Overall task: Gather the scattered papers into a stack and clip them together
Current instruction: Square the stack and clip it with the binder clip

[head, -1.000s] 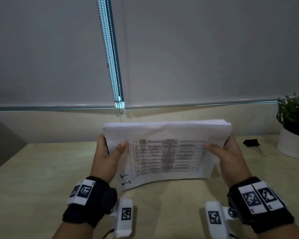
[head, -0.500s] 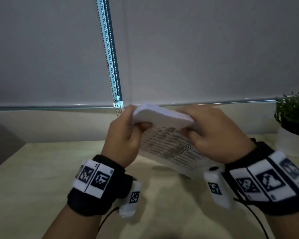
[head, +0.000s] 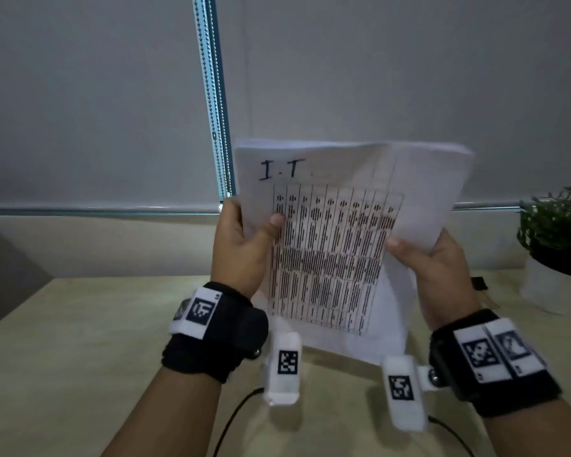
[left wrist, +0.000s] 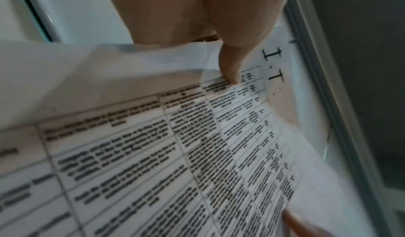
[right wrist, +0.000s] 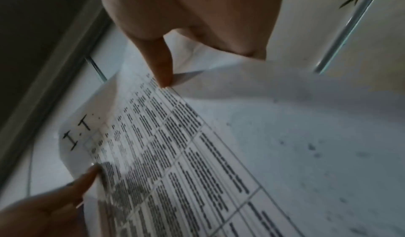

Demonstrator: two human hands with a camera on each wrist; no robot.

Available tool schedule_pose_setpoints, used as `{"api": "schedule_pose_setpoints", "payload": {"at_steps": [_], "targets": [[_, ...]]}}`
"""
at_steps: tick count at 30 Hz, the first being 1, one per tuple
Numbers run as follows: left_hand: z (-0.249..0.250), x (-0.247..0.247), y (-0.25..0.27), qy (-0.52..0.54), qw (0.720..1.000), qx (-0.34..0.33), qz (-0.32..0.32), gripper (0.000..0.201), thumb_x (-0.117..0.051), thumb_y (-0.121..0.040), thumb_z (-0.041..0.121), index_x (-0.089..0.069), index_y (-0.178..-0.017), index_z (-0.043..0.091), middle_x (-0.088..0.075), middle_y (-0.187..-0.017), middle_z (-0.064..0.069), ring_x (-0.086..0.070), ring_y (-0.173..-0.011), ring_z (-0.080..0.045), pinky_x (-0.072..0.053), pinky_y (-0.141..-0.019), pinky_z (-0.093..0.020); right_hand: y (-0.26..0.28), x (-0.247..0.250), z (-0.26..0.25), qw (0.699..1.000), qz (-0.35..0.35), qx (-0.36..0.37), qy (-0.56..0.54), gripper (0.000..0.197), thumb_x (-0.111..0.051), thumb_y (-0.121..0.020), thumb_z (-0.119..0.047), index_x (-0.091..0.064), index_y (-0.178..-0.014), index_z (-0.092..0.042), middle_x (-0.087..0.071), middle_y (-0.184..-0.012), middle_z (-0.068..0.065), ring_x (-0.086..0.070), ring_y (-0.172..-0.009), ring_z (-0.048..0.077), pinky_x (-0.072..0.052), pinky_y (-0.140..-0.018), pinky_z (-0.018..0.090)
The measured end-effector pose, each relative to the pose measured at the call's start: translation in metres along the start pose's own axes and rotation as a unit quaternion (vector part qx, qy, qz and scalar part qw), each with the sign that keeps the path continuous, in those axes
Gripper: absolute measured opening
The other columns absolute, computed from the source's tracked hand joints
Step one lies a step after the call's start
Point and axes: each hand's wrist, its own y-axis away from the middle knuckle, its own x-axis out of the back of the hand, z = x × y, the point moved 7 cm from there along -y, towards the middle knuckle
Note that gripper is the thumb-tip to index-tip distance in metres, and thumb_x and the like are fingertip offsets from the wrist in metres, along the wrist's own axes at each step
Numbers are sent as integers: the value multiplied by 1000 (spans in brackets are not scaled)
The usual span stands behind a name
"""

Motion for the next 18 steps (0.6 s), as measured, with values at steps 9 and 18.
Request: {"api": "schedule_pose_setpoints", "payload": {"at_steps": [9,18], "targets": [[-41,9,35,-56,996,29,56,18,-55,-91,15,-50,-100,31,-64,-101,13,-60,-86,13,-46,-74,-12,23,-5,36,999,31,-27,19,42,-58,-83,3,-54,-110,-28,-66,-107,-6,-64,-94,1,-51,-80,21],[-12,2,29,-61,996,-37,54,34,-54,-93,22,-36,-121,17,-59,-108,12,-58,-90,15,-50,-80,-12,20,0,10,996,63,50,43,47,-63,-82,-1,-40,-115,-23,-59,-103,-12,-62,-88,-6,-50,-67,8]]}}
